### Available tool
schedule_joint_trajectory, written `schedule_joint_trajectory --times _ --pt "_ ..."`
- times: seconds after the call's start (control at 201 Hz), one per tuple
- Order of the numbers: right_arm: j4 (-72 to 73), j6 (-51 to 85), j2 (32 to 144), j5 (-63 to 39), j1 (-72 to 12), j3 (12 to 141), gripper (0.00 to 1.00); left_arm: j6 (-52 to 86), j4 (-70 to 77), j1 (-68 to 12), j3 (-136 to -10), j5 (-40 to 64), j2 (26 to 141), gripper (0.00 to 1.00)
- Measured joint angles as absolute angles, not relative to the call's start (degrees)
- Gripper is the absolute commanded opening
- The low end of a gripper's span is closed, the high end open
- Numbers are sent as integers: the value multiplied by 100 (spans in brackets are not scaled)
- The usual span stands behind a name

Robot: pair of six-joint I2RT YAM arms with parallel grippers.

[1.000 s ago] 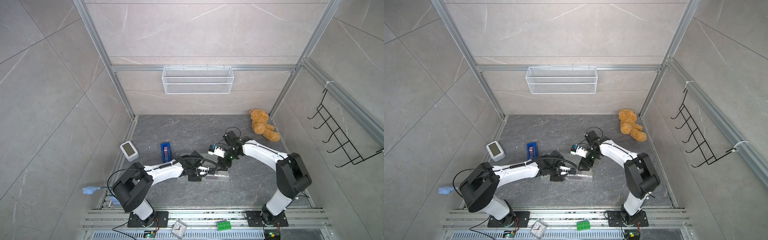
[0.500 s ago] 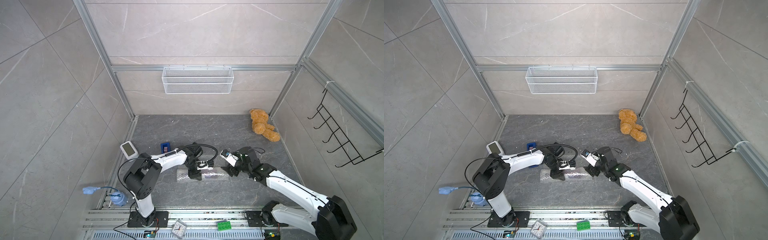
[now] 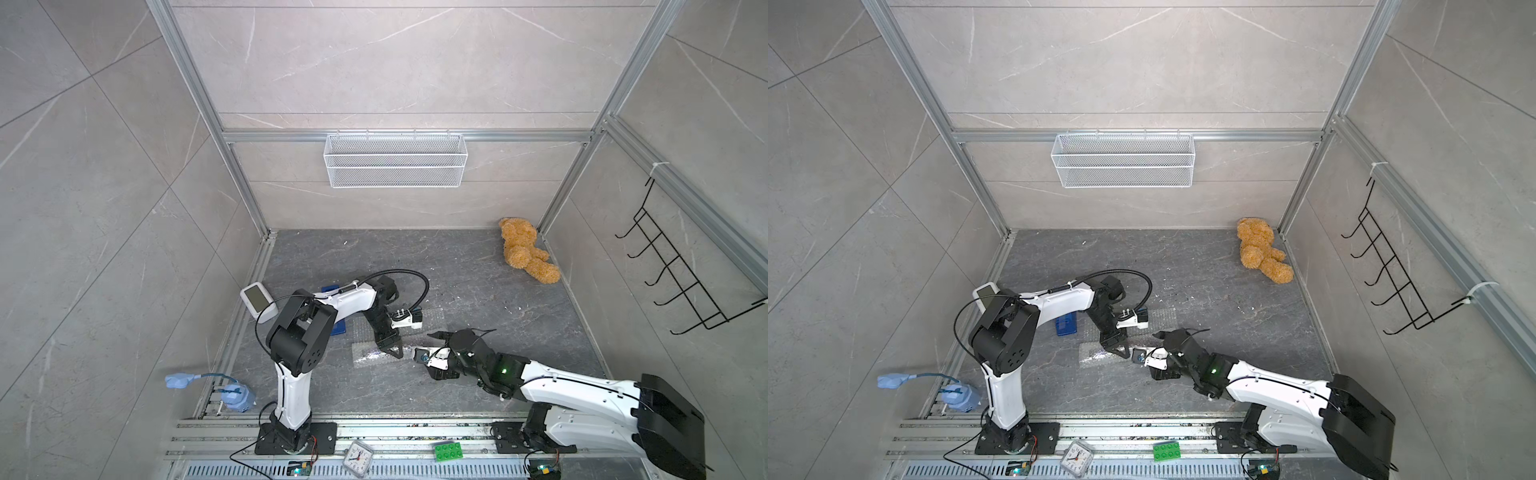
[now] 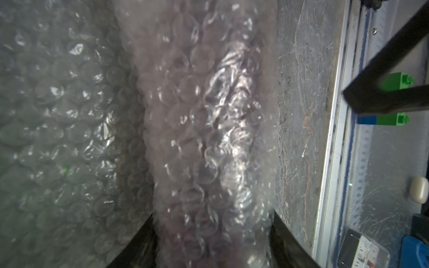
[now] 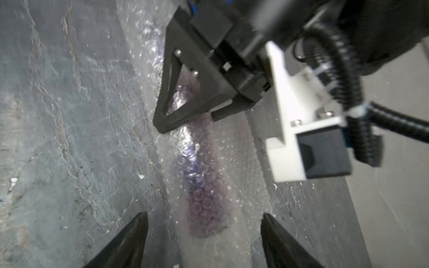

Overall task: Wrap wine bottles in bubble wrap
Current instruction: Wrap the wine bottle in bubble wrap.

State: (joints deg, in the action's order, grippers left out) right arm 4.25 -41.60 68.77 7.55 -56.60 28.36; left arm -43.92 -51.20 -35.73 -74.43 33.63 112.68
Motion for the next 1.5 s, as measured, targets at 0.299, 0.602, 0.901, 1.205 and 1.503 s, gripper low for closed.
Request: schedule_joint_trajectory --times 0.299,0.602,0.901,1.205,1.503 --pt "585 -5083 8211 1162 -5717 3533 78 -4390 -5345 -3498 -7511 3570 11384 31" --pt "355 -5428 8892 1157 -5736 4027 75 -4390 -5406 -3439 -7511 3599 11395 31" --pt "-5 -5365 9161 1116 -5730 4278 64 -4392 -5441 -3395 -7509 3605 11395 33" --pt "-325 -5201 9164 1079 -5725 4436 51 -4390 -5393 -3374 -7402 3612 11351 57" --pt "-1352 -4637 9282 617 -5605 4958 49 -4294 -5081 -3131 -7067 3293 10724 99"
